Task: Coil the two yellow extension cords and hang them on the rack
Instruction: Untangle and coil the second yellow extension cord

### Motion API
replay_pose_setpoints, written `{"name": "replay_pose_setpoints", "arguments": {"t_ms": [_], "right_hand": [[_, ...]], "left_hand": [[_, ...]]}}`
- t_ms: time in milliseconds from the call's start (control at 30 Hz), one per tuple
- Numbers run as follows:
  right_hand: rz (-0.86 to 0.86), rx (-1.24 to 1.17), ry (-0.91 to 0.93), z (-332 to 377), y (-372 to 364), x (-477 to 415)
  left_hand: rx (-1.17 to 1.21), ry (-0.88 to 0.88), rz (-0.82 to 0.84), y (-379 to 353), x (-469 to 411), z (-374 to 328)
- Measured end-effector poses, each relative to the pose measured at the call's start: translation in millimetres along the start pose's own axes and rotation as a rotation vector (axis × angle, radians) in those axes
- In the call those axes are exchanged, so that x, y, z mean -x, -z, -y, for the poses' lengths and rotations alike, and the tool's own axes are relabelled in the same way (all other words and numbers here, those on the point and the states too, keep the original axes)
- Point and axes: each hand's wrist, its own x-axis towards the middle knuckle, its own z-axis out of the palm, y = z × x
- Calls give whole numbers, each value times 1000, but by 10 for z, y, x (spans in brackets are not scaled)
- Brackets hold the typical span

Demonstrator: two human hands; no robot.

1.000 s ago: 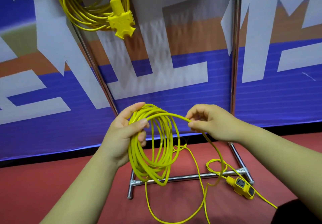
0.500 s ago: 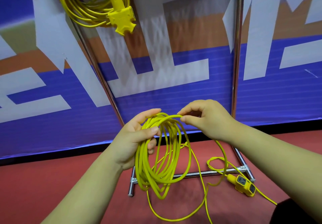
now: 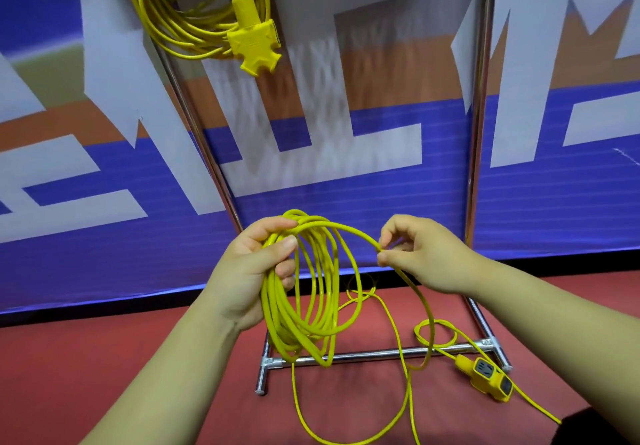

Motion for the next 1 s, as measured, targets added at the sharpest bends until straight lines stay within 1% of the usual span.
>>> {"name": "replay_pose_setpoints", "arguments": {"t_ms": [100, 167, 200, 300, 400, 500, 567, 633, 833, 1000], "right_hand": [[-1, 72, 27, 50, -9, 14], [-36, 65, 23, 97, -15, 7], [-57, 28, 6, 124, -22, 4], [-106, -195, -76, 218, -61, 2], [-157, -409, -136, 307, -121, -1], [-192, -597, -195, 394, -181, -7], [-211, -660, -201, 441, -223, -12], [-237, -688, -199, 473, -251, -23], [-303, -762, -206, 503, -229, -35], [-331, -783, -193, 495, -191, -16]], "left_hand": [[-58, 2, -27, 26, -2, 44], [-155, -9, -31, 38, 5, 75], [-222, -16, -29, 49, 7, 95], [-452, -19, -30, 81, 14, 159], [-589, 10, -44, 69, 11, 237], [-602, 77, -52, -6, 2, 324], [-574, 124, -60, -58, -7, 390], [-554, 149, -53, -117, -17, 437], [-587, 148, -12, -333, -47, 538], [-531, 154, 43, -456, -62, 614]]}}
